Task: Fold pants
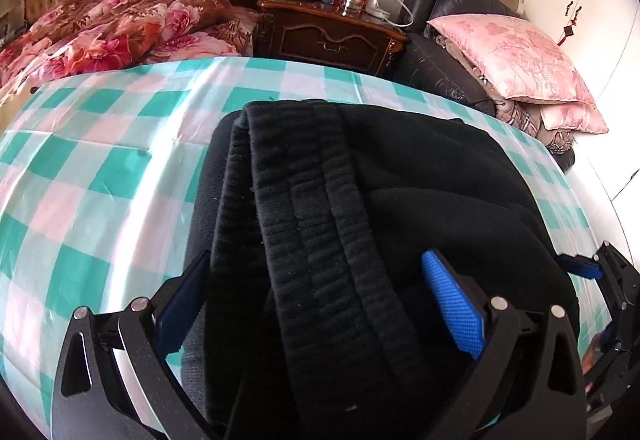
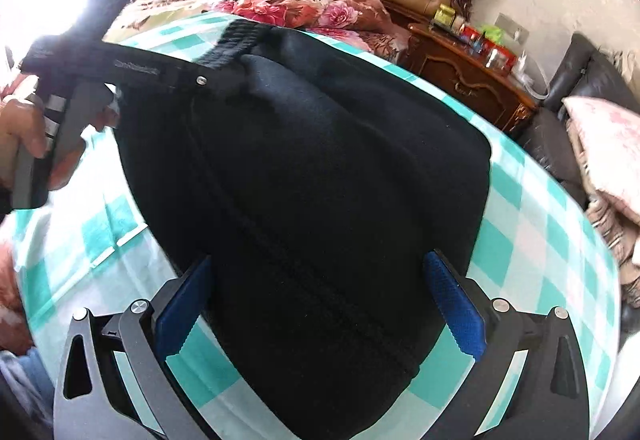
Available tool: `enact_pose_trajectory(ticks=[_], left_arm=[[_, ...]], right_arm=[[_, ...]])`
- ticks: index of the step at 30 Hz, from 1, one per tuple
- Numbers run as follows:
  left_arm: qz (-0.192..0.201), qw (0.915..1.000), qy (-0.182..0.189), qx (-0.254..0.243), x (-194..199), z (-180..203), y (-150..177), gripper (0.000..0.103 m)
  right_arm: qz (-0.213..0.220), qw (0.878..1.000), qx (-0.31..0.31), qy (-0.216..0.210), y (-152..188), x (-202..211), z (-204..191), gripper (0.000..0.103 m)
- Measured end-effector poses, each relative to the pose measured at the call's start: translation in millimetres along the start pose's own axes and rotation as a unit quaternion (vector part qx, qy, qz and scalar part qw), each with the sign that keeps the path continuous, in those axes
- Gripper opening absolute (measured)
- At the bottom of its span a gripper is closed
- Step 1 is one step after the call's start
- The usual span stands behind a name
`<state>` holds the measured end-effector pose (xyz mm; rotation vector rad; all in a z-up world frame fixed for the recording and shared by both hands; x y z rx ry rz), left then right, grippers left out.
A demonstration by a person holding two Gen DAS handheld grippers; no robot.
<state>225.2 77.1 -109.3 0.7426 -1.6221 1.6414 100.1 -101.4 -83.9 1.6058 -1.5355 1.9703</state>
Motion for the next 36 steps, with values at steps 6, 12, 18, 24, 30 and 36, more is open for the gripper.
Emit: enact_pose_trajectory(ticks=[6, 12, 18, 24, 30, 36], left_arm=[[0.025, 0.9975, -0.06, 0.027, 46, -21, 14, 0.101], [0.054, 0.9951, -0.083, 0.004, 90, -2, 33, 0.101], [0.067, 0.9966, -0.047, -0.01, 105, 22, 26, 0.101], [0.043, 0.9963, -0.007, -0.075, 72, 70, -8, 0.101], [-0.035, 0.995, -0.062, -0.07, 15, 47, 7, 0.101], [-0.04, 0.9982, -0.039, -0.019, 15, 25, 9, 0.101]], right_arm=[[0.118, 0.972, -0.14, -0.147, -19, 52, 76, 0.098], [0.111, 0.929, -0.274, -0.221, -55, 9, 182, 0.098], [0.052, 0.905, -0.305, -0.29, -86, -38, 201, 0.099], [0.03, 0.896, -0.318, -0.31, -89, -46, 210, 0.099], [0.045, 0.912, -0.305, -0.269, -102, -45, 217, 0.098], [0.024, 0.934, -0.308, -0.176, -103, -48, 222, 0.098]])
Point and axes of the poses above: each gripper's, at about its wrist camera, not at the fingertips, and x roughly against the way its jaws point, z to its right, y to its underside, the point moved 6 cm from there along -x, roughly the way its jaws point, and after that the axes turned 14 degrees about -y, right-handed, at the moved point
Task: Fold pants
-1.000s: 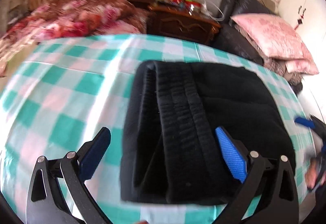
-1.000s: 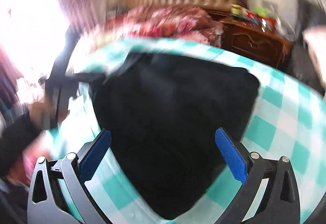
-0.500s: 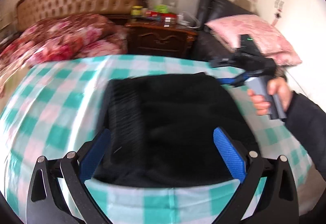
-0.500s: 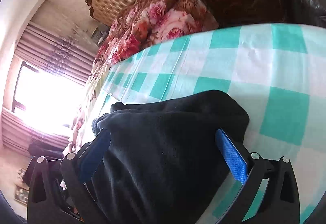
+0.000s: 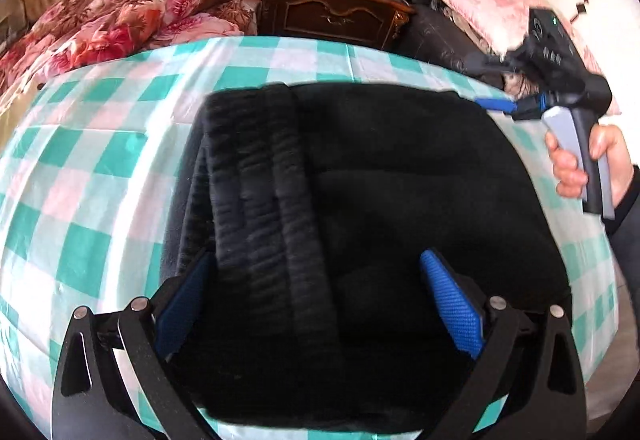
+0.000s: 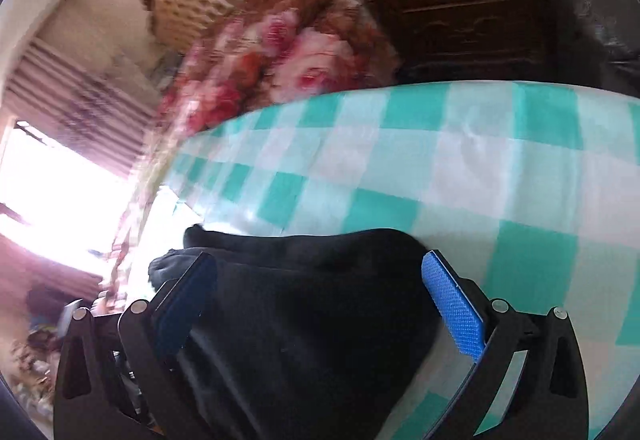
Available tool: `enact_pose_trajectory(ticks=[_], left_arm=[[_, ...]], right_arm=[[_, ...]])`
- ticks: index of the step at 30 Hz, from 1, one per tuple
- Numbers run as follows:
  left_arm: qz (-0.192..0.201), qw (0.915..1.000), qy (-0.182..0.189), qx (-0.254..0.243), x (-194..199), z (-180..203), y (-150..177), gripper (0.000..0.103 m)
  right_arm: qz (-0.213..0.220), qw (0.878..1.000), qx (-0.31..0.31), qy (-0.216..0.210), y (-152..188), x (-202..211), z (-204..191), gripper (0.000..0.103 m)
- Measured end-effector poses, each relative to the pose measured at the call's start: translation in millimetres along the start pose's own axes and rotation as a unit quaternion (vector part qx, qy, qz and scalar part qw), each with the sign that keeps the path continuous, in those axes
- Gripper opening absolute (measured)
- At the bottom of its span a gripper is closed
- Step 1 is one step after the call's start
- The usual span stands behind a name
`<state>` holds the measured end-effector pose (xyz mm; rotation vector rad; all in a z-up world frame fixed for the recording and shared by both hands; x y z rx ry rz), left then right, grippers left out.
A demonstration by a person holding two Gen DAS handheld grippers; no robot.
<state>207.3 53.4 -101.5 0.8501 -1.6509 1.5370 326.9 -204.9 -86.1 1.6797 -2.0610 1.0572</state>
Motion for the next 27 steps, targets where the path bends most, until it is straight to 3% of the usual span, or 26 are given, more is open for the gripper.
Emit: enact_pose_trajectory(ticks=[3, 5, 6, 10, 15, 17, 19, 21, 24, 25, 27], left_arm=[[0.057, 0.9982, -0.015, 0.012, 36, -5, -7, 0.101], [0.083, 0.9964, 0.003, 0.018, 55, -3, -13, 0.101], [0.087, 0.996, 0.014, 0.017, 59, 0, -17, 0.101], [0.039, 0.9985, 0.038, -0.007, 43, 20, -37, 0.101], [-0.039, 0.9988, -0.018, -0.023, -8, 19, -34, 0.101], [-0.047, 0.9977, -0.043, -0.023, -21, 9, -22, 0.101], [-0.04, 0.9988, -0.027, -0.01, -23, 3, -21, 0.101], [-0.012, 0.9989, -0.045, -0.002, -15, -6, -22, 0.101], [0.04, 0.9962, -0.07, 0.035, 15, -25, -27, 0.101], [0.059, 0.9944, -0.071, 0.052, 30, -33, -30, 0.101], [0.097, 0.9863, -0.108, 0.079, 64, -56, -29, 0.101]], right_arm=[[0.029, 0.992, 0.097, 0.081, 23, 26, -35, 0.098], [0.049, 0.972, 0.173, 0.153, 53, 46, -62, 0.098], [0.052, 0.965, 0.192, 0.169, 66, 50, -70, 0.098], [0.04, 0.943, 0.264, 0.199, 132, 43, -104, 0.098], [0.014, 0.925, 0.299, 0.232, 189, 14, -118, 0.098], [0.019, 0.917, 0.315, 0.245, 200, 2, -115, 0.098], [0.03, 0.908, 0.329, 0.256, 206, 0, -116, 0.098], [0.03, 0.908, 0.327, 0.26, 206, 0, -116, 0.098], [0.008, 0.919, 0.309, 0.244, 205, 9, -122, 0.098], [0.012, 0.921, 0.308, 0.237, 205, 17, -126, 0.098], [0.028, 0.928, 0.299, 0.222, 206, 35, -132, 0.098]])
Point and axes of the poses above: each gripper's, at about its wrist camera, not at the fingertips, and x roughly against the way its jaws point, z to its right, y to its underside, the point moved 6 cm from there along -x, roughly the way its jaws point, and after that the axes turned 14 degrees about -y, right-handed, at the moved point
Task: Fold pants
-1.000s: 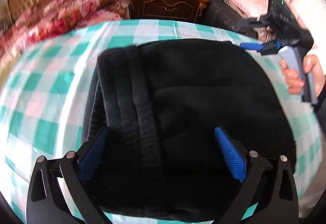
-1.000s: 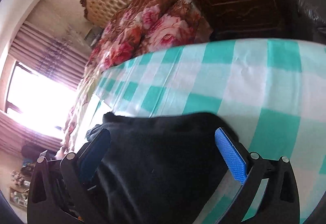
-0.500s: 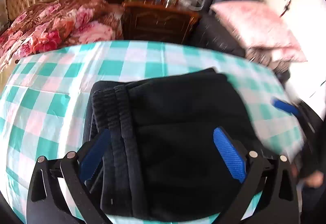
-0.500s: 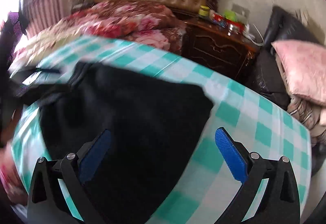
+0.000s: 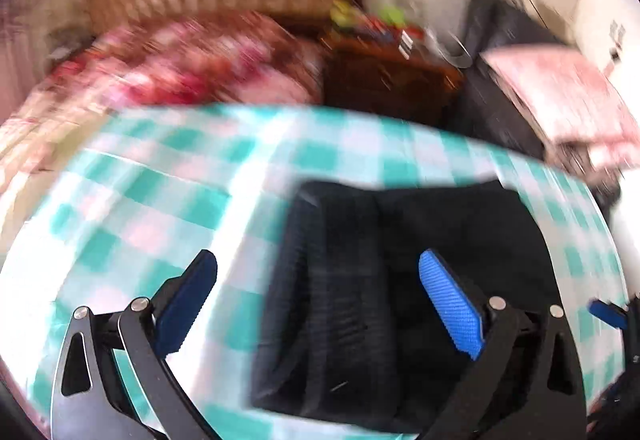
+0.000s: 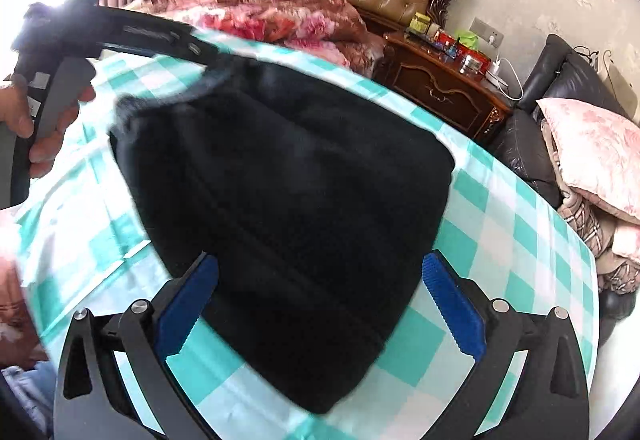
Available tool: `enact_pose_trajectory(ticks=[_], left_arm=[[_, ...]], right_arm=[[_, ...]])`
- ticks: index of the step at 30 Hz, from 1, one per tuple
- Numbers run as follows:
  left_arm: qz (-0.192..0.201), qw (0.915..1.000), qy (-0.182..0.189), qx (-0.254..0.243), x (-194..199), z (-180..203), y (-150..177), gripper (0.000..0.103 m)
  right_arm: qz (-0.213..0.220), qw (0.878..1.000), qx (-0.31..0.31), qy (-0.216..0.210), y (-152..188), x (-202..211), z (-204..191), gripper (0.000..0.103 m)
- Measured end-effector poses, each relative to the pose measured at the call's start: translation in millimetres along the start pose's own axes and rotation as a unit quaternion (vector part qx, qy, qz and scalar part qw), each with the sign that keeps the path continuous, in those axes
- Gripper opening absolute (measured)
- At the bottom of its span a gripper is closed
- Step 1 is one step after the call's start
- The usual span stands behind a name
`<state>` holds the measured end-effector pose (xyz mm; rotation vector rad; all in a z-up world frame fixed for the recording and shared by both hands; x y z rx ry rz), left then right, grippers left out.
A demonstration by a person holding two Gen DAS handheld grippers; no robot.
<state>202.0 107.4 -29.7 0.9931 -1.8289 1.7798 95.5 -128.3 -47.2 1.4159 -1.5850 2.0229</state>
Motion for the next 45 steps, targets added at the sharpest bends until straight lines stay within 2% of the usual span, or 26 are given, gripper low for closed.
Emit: enact_pose_trajectory(ticks=[3, 5, 7, 9, 12, 14, 17, 20, 24, 29, 32, 35, 38, 45], left_arm=[[0.039, 0.9969, -0.066, 0.019, 31, -36, -9, 0.101], [0.05, 0.9924, -0.11, 0.024, 46, -56, -13, 0.101], [0.056, 0.9877, -0.144, 0.026, 62, -70, -16, 0.101], [0.074, 0.9854, -0.15, 0.03, 86, -78, -18, 0.101], [0.1, 0.9806, -0.167, 0.025, 117, -76, -18, 0.101], [0.115, 0.9736, -0.197, 0.0, 134, -64, -17, 0.101], [0.122, 0.9699, -0.209, -0.028, 150, -41, -11, 0.101], [0.126, 0.9684, -0.209, -0.053, 158, -18, -3, 0.101], [0.111, 0.9682, -0.213, -0.068, 157, -3, 8, 0.101], [0.073, 0.9833, -0.161, -0.041, 158, -1, 19, 0.101], [0.06, 0.9891, -0.131, -0.034, 158, 3, 22, 0.101], [0.031, 0.9961, -0.079, -0.024, 150, 11, 28, 0.101], [0.005, 0.9984, -0.051, -0.021, 139, 17, 35, 0.101], [-0.022, 0.9963, -0.066, -0.05, 107, 32, 53, 0.101]], right_arm=[[0.04, 0.997, -0.07, -0.006, -6, 34, 26, 0.098], [0.064, 0.989, -0.135, 0.006, -13, 54, 52, 0.098], [0.085, 0.972, -0.217, 0.019, -22, 73, 78, 0.098], [0.109, 0.957, -0.269, 0.023, -31, 91, 92, 0.098], [0.142, 0.947, -0.285, 0.043, -41, 115, 91, 0.098], [0.144, 0.951, -0.272, 0.033, -46, 120, 82, 0.098], [0.119, 0.965, -0.23, 0.048, -49, 123, 63, 0.098], [0.11, 0.97, -0.199, 0.088, -47, 127, 45, 0.098], [0.105, 0.97, -0.2, 0.086, -34, 128, 31, 0.098], [0.12, 0.966, -0.194, 0.118, -24, 142, 30, 0.098], [0.129, 0.964, -0.193, 0.127, -21, 147, 31, 0.098], [0.123, 0.966, -0.192, 0.122, -21, 142, 29, 0.098], [0.118, 0.967, -0.191, 0.119, -23, 135, 26, 0.098], [0.067, 0.974, -0.201, 0.085, -16, 85, 15, 0.098]])
Point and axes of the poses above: each gripper's, at about its wrist camera, not at the fingertips, and x roughly against the way its jaws point, z to its right, y to its underside, the point moved 6 cm from there along -x, roughly the way its jaws point, and after that the axes turned 14 degrees about -y, right-handed, at the moved point
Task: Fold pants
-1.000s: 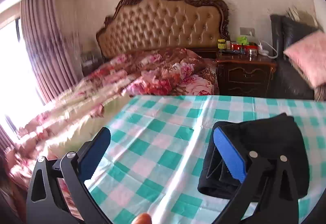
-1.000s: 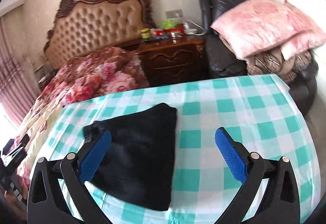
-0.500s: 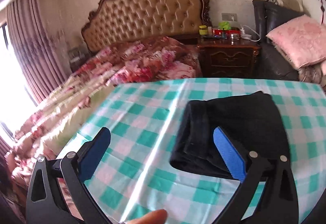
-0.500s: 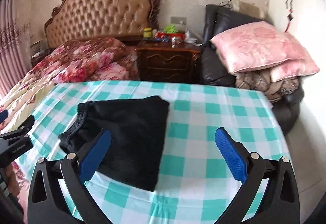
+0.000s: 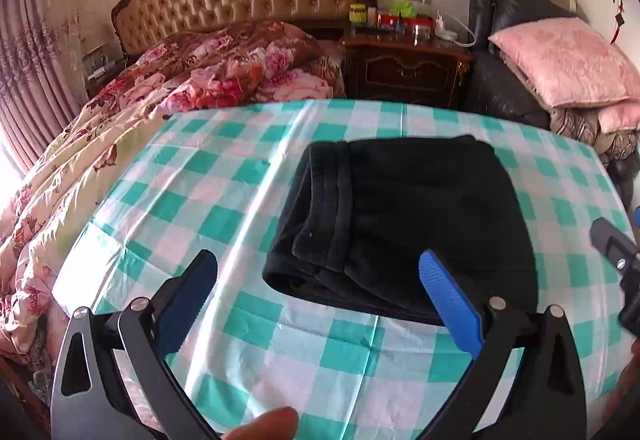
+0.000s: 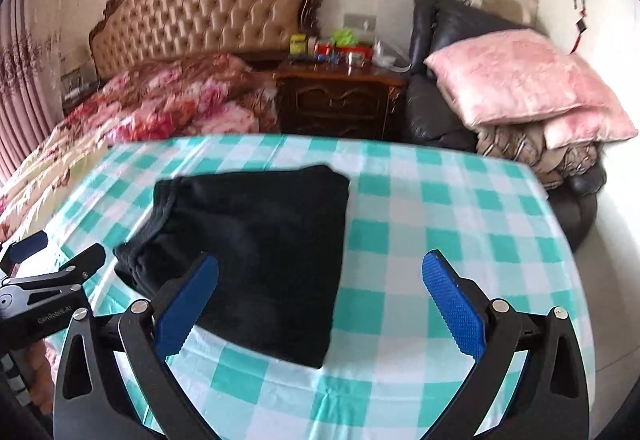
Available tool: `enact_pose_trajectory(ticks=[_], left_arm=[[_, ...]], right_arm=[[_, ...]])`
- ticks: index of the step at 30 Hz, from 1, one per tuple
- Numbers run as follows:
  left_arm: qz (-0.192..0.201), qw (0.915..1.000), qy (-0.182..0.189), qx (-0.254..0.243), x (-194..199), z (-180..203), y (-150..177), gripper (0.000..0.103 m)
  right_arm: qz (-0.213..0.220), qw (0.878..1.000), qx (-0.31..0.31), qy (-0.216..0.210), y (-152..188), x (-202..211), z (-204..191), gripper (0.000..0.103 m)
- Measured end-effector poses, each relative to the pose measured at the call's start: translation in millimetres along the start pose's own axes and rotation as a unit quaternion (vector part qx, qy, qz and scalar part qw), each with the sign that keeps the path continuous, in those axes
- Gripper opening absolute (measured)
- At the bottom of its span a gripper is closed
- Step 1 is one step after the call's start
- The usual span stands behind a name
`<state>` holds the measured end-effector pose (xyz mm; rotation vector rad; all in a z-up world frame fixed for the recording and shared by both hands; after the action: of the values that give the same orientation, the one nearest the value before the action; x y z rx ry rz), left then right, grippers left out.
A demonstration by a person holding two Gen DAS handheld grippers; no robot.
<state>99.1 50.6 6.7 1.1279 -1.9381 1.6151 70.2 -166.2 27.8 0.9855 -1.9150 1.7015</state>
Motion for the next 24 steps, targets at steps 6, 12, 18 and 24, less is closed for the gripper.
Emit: enact_pose_trajectory(ticks=[6, 12, 18, 24], left_arm=[[0.01, 0.9999, -0.011, -0.005, -14, 4, 9, 0.101], [0.067, 0.997, -0.038, -0.004, 2, -1, 6, 0.101], [0.073, 0.9962, -0.047, -0.006, 8, -3, 9, 0.101], [0.051, 0.9985, 0.018, -0.006, 6, 7, 17, 0.101]], right_arm=[[-0.039, 0.999, 0.001, -0.008, 20, -24, -10, 0.098], [-0.045, 0.999, 0.001, -0.008, 32, -27, -14, 0.098], [-0.041, 0.999, 0.003, -0.006, 34, -25, -14, 0.098], [-0.029, 0.999, 0.015, 0.002, 36, -19, -17, 0.098]])
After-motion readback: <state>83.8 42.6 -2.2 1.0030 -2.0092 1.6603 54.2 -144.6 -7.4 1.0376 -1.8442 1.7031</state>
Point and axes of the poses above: each gripper's, at about its wrist camera, not at the fingertips, and x roughly against the way its jaws point, z to its right, y to its underside, the point moved 6 cm from there along -x, roughly the way its jaws point, and after that the axes turned 14 degrees about -y, right-handed, at the moved point
